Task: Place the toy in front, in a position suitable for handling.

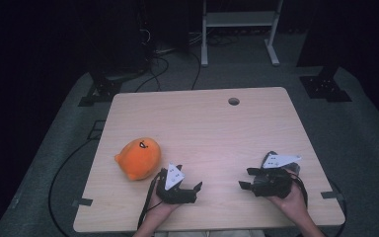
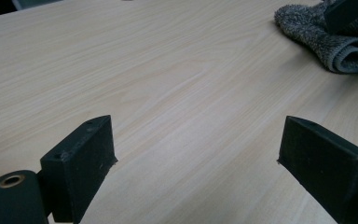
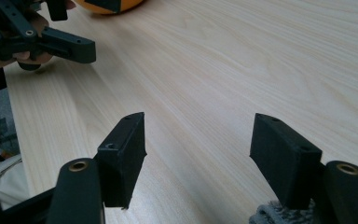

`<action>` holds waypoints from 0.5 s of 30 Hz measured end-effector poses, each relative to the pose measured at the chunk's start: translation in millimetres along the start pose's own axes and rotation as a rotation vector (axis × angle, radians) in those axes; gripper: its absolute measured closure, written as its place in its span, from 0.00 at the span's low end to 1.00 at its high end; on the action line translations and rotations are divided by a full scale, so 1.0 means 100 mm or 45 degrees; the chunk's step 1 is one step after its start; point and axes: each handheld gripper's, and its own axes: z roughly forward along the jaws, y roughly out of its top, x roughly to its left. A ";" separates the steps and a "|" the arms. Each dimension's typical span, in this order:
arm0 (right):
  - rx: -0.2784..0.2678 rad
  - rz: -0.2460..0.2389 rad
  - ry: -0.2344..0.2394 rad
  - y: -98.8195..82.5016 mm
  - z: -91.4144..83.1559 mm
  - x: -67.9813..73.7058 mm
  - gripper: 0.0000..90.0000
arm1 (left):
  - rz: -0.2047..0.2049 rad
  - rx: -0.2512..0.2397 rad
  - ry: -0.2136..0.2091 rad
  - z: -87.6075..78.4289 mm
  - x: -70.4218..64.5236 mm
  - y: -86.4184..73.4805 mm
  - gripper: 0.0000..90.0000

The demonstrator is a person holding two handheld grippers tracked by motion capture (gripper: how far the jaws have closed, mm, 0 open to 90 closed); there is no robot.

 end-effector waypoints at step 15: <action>0.022 -0.002 -0.027 -0.01 0.03 -0.01 0.38 | -0.037 -0.171 0.006 -0.28 0.20 0.29 0.13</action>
